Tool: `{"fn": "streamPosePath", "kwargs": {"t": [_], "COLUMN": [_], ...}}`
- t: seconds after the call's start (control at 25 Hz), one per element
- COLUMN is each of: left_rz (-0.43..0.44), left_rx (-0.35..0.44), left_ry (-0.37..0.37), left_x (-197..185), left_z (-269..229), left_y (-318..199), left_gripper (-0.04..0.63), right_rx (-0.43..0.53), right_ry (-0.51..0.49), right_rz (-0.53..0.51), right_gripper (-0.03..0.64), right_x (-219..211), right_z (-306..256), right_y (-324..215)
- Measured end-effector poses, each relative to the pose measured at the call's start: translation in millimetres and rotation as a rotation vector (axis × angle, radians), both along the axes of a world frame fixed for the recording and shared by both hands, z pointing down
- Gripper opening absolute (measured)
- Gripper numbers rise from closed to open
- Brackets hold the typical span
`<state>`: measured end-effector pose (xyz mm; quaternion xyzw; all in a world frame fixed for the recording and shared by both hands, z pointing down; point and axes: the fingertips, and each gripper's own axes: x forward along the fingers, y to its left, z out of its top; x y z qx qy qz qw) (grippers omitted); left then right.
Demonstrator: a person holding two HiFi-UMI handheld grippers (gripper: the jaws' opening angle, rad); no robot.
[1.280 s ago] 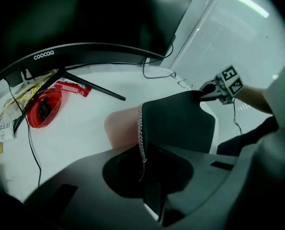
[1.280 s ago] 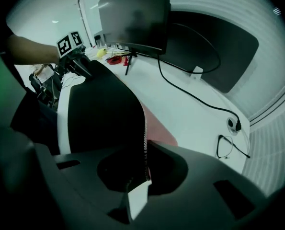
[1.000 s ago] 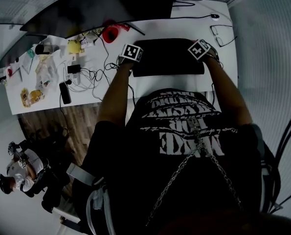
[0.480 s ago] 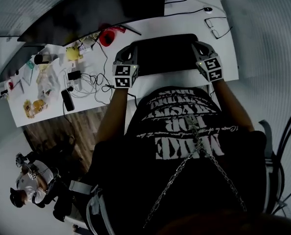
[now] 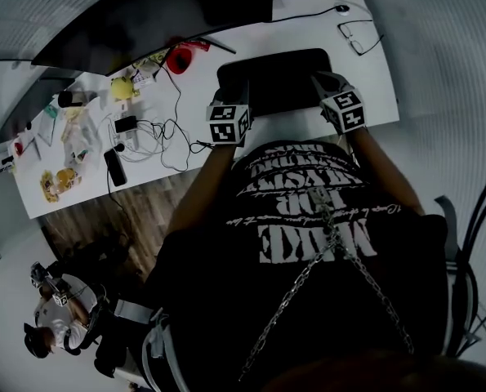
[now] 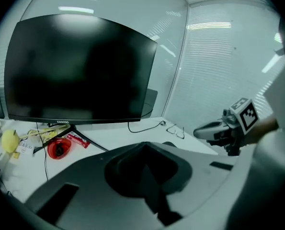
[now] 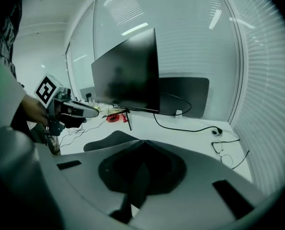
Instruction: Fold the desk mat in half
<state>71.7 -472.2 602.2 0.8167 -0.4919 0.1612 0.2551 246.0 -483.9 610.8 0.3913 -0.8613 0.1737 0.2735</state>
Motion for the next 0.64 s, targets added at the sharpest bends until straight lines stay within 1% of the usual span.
{"fn": "streamPosePath", "kwargs": {"t": [0.12,0.24,0.64], "left_rz": [0.016,0.024,0.07], "left_rx": [0.018,0.03,0.024], "left_ry": [0.0,0.002,0.028], "left_x": [-2,-7,-23], "left_z": [-5,-9,-10], "left_y": [2,2,19], "left_gripper": [0.006,0.006,0.006], "right_rx": [0.01,-0.002,-0.016], "right_ry": [0.002,0.014,0.04], "right_rz": [0.011,0.017,0.078], "right_gripper": [-0.002,-0.002,-0.002], "right_x": [-2,-6,-16], "right_z": [-5,-3,-8], "right_y": [2,7,31]}}
